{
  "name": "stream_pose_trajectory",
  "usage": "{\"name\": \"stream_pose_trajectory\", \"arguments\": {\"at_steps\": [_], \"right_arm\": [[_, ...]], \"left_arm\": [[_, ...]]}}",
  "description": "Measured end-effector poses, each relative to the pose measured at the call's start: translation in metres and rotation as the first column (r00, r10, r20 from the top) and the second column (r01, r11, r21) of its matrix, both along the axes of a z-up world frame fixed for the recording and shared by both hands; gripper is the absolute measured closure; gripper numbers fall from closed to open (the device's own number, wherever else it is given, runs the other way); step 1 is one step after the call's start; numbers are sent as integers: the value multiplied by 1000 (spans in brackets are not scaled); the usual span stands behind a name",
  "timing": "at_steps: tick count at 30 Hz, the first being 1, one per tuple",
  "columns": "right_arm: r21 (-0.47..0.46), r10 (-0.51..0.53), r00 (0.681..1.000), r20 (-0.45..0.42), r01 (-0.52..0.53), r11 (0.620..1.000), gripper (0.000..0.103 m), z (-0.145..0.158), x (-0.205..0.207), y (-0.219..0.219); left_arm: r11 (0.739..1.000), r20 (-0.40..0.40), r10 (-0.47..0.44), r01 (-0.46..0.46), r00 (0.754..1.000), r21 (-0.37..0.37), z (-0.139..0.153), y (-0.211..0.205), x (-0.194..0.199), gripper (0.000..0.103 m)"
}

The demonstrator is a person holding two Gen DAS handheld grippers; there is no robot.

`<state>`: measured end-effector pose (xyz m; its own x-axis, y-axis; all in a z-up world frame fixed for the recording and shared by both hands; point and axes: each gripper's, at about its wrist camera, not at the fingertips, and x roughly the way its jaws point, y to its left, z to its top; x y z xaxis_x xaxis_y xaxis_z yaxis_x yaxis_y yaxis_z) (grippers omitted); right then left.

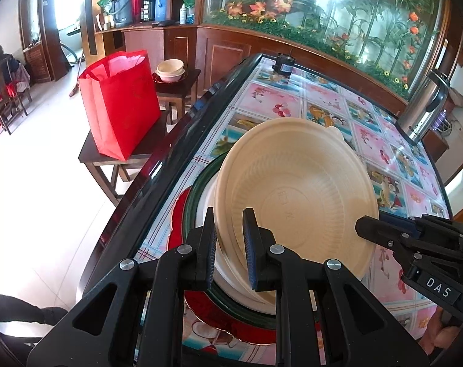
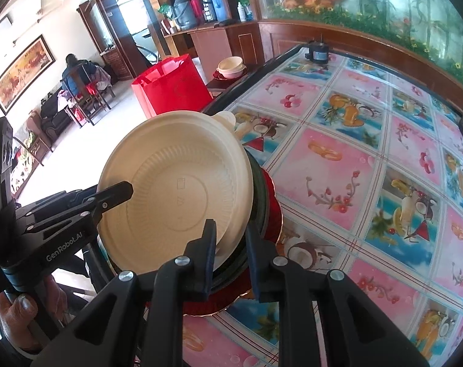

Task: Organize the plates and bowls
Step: 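Lower the beige bowl onto the stacked bowls and open the right tool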

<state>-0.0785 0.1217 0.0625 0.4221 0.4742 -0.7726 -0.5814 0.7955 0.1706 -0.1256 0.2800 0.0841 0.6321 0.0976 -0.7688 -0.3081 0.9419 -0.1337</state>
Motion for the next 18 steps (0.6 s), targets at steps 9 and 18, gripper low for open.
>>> {"name": "stream_pose_trajectory", "arguments": {"at_steps": [9,18], "right_arm": [[-11,14,1000,-13,-14,1000,82,-5,-3,8],[18,17,999,-28,-17,1000,78,-7,-2,7]], "left_arm": [[1000,-7,17,-17,1000,7,-7,3,0,87],[999,8,43,-43,999,5,-7,3,-2,82]]}}
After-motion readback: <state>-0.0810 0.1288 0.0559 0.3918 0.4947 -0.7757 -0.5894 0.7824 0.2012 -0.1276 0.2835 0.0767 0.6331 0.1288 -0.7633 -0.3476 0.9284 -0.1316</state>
